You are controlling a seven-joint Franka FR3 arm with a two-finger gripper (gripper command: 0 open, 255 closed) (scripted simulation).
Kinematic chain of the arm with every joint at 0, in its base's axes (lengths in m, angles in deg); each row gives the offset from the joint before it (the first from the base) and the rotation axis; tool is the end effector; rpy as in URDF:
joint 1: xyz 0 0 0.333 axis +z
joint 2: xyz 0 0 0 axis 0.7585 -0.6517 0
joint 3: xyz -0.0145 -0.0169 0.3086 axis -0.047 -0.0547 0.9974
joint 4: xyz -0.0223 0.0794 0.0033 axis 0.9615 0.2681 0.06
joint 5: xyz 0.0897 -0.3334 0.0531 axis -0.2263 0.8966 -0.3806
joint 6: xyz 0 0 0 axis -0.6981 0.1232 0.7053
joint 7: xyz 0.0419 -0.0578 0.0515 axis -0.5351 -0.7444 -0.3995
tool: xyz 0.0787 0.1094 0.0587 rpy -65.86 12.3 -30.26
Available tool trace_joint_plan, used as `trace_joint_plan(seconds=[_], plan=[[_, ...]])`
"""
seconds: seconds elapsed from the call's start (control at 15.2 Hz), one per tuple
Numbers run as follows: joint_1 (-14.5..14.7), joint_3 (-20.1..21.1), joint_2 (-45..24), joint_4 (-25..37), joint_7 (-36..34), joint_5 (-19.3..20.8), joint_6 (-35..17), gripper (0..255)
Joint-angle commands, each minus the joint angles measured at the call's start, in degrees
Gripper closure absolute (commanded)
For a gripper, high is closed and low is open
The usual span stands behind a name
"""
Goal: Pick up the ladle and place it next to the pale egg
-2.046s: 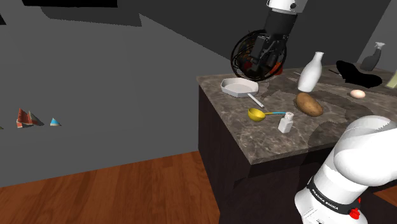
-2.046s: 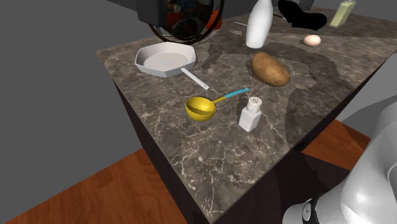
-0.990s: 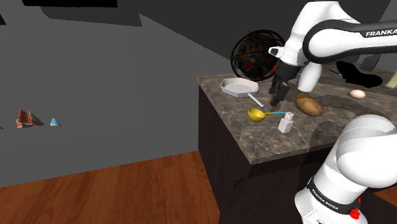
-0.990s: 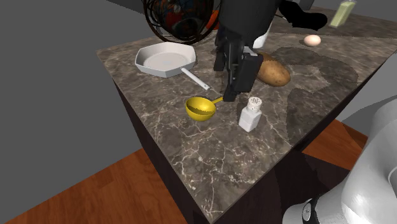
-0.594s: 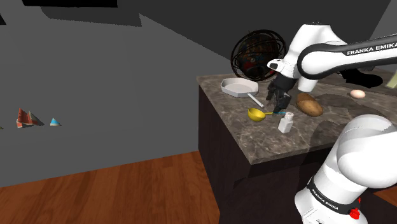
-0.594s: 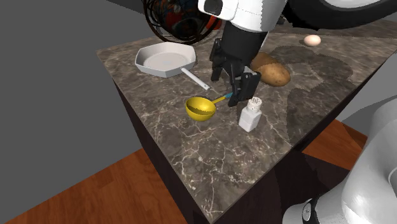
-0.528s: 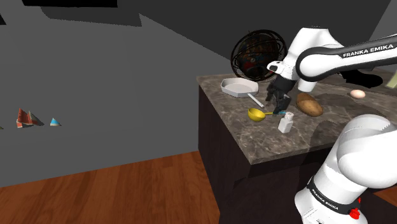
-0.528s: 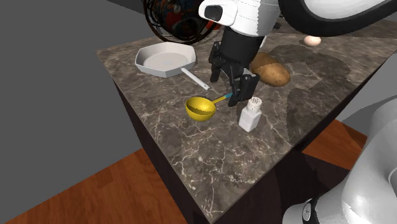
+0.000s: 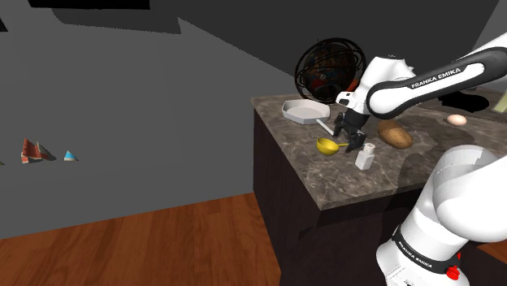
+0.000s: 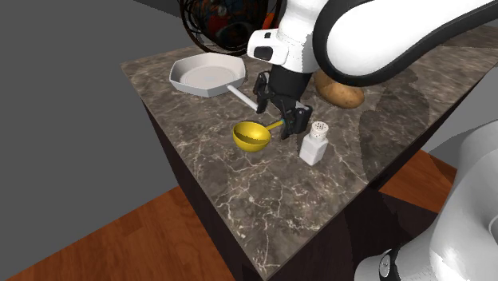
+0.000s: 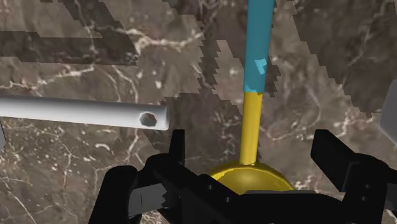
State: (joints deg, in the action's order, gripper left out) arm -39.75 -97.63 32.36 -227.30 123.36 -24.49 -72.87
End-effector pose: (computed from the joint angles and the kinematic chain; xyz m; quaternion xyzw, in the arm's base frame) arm 0.2941 -0.1581 0.3336 0.8455 0.5254 0.0796 0.0515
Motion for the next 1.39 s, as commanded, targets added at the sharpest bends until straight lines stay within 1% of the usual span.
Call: trace_joint_plan(seconds=[0.0,0.13,0.66,0.73,1.32], plan=[[0.4,-0.9,-1.8,-0.7,0.0,0.4,-2.5,0],[0.9,-1.8,-3.4,-0.9,0.1,0.4,-4.4,0],[0.9,-1.8,-3.4,-0.9,0.1,0.4,-4.4,0],[0.9,-1.8,-3.4,-0.9,0.1,0.4,-4.4,255],[0.9,-1.8,-3.4,-0.9,0.1,0.4,-4.4,255]])
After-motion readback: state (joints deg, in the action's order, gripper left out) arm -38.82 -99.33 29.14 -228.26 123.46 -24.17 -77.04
